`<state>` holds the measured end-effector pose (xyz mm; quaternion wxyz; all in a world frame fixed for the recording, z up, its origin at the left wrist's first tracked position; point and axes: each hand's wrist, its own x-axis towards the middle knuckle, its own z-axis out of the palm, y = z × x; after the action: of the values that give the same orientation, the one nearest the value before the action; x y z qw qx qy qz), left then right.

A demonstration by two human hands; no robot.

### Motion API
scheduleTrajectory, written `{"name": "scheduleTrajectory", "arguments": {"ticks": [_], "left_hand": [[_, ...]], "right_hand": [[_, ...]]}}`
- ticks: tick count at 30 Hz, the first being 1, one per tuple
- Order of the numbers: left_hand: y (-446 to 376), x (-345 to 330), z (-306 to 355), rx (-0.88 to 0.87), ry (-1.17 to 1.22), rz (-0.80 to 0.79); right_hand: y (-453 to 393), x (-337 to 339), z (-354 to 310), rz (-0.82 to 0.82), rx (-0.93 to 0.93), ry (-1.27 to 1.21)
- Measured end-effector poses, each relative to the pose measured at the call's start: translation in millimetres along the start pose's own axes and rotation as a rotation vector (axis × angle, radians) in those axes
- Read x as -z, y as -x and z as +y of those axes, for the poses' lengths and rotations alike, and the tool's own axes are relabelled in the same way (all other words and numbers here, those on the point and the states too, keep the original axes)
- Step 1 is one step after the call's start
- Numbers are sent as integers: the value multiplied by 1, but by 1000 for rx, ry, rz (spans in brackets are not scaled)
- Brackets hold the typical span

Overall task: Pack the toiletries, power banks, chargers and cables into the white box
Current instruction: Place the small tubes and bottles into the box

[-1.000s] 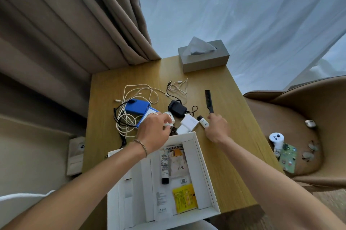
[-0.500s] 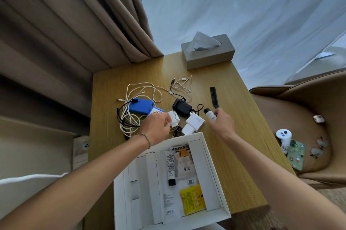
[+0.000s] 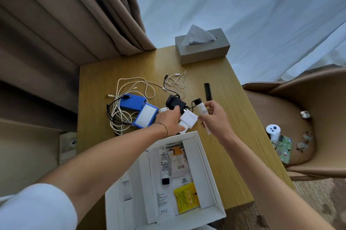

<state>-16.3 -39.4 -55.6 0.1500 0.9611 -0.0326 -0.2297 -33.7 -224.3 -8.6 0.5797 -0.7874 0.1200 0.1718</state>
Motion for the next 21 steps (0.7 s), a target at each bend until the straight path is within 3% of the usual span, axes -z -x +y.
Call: {"name": "scheduleTrajectory", "arguments": {"ticks": [15, 21], "left_hand": [[-13, -6, 21, 13, -35, -64], [8, 14, 8, 68, 55, 59]], "right_hand": [[32, 12, -21, 34, 47, -113], [55, 4, -34, -42, 56, -162]]}}
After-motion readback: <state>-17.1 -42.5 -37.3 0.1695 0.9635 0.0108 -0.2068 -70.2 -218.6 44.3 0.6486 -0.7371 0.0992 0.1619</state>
